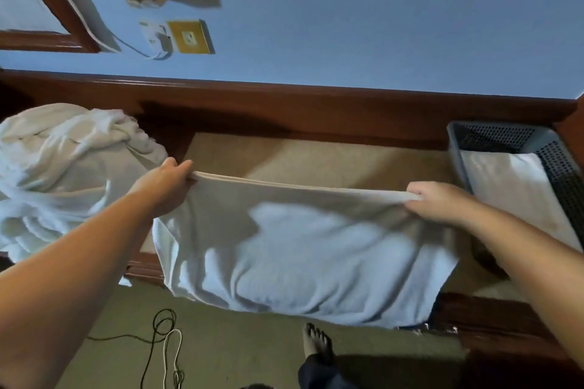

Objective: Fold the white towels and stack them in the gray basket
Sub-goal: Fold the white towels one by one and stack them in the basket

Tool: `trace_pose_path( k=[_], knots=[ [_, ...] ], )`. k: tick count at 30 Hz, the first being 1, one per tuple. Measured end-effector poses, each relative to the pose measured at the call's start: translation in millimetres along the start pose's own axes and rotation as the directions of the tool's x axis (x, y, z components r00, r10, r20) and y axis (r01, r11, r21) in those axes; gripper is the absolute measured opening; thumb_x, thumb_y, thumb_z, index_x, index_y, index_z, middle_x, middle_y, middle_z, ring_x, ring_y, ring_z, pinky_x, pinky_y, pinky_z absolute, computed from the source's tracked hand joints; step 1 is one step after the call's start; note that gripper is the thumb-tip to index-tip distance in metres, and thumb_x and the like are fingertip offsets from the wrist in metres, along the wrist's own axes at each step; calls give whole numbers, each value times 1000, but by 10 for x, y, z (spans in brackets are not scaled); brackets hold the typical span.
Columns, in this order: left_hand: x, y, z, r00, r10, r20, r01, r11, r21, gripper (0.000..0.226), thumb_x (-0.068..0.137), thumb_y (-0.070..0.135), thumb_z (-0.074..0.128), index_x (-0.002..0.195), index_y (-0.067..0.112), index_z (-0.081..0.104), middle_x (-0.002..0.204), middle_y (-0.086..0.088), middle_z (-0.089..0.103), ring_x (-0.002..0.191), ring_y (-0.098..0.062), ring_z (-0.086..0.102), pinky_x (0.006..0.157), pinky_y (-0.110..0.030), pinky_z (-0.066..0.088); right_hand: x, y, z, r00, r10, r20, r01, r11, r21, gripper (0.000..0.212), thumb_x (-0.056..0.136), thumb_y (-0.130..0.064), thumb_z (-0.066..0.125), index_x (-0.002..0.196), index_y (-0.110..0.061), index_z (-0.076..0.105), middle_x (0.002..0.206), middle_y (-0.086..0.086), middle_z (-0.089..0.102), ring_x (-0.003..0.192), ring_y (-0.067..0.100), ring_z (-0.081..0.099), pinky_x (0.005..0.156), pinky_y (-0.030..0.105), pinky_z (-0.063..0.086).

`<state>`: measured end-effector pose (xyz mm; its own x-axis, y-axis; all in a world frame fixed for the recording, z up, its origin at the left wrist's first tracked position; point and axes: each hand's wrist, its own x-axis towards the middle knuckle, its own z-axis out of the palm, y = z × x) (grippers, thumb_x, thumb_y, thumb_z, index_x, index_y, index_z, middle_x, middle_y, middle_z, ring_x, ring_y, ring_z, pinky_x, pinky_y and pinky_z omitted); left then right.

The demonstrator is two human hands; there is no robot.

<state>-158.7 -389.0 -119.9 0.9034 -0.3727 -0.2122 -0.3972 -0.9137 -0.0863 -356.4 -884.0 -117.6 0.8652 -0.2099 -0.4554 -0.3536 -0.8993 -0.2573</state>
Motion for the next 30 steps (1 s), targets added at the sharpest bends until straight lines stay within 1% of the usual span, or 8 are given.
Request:
trace_pose_path(
  k=[2, 4, 7, 14, 19, 21, 24, 30],
  knots=[
    [238, 15, 113, 1000, 1, 7, -1, 1000, 21, 8, 106, 16, 49, 111, 11, 52, 84, 2, 28, 86, -31, 52, 77, -45, 48, 308, 122, -12, 999, 10, 41, -9, 1000, -15, 17, 89, -45, 54, 86, -29, 61, 94, 1, 62, 88, 22, 61, 83, 42, 53],
    [395, -5, 181, 999, -47, 17, 47, 999, -4, 4, 106, 17, 50, 107, 13, 50, 86, -1, 34, 87, -37, 58, 77, -49, 50, 513, 192, -5, 998, 8, 68, -4, 998, -57, 13, 99, -34, 56, 95, -23, 63, 103, 5, 56, 96, 25, 58, 85, 40, 50],
    [775, -48, 303, 999, -28, 45, 29, 1000, -4, 14, 105, 21, 50, 111, 9, 56, 93, -7, 43, 92, -42, 61, 80, -47, 50, 879, 345, 30, 997, 16, 81, -10, 997, -79, 13, 102, -35, 60, 102, -23, 61, 106, 2, 49, 100, 25, 56, 87, 39, 47],
    [1701, -119, 428, 997, -62, 55, 62, 998, 3, 9, 101, 14, 48, 104, 14, 57, 93, -2, 44, 97, -42, 62, 78, -51, 54, 1654, 412, -152, 992, 96, 78, -93, 995, -46, 13, 103, -42, 58, 95, -32, 59, 100, -1, 63, 88, 16, 59, 78, 40, 51],
    [2454, -160, 421, 990, -133, -46, 133, 991, -4, 25, 98, 11, 51, 120, 16, 62, 107, -8, 57, 107, -41, 60, 78, -53, 54, 2361, 553, -439, 987, 155, -45, -160, 975, -156, 29, 105, -56, 46, 114, -30, 58, 108, -3, 62, 113, 28, 58, 105, 52, 39],
    [2739, -113, 428, 985, -167, -43, 165, 986, -36, 35, 98, 10, 53, 130, 18, 61, 119, -10, 60, 114, -41, 58, 81, -54, 53, 2654, 624, -395, 974, 206, -92, -219, 962, -163, 35, 106, -56, 42, 124, -29, 57, 119, 2, 63, 122, 31, 54, 108, 54, 33],
    [3098, -59, 536, 973, -230, -18, 228, 970, -81, 40, 97, 10, 54, 136, 20, 60, 125, -10, 61, 118, -40, 57, 81, -53, 53, 3012, 694, -183, 942, 311, -125, -326, 937, -125, 38, 105, -56, 41, 120, -27, 60, 120, 6, 64, 125, 34, 52, 112, 59, 31],
    [3505, -89, 889, 943, -334, -5, 331, 936, -119, 26, 95, 17, 54, 116, 21, 68, 98, -10, 65, 105, -41, 62, 72, -45, 53, 3414, 897, 150, 865, 460, -200, -483, 872, -82, 59, 100, -67, 44, 133, -20, 59, 130, 17, 58, 126, 43, 47, 105, 57, 42]
  ],
)
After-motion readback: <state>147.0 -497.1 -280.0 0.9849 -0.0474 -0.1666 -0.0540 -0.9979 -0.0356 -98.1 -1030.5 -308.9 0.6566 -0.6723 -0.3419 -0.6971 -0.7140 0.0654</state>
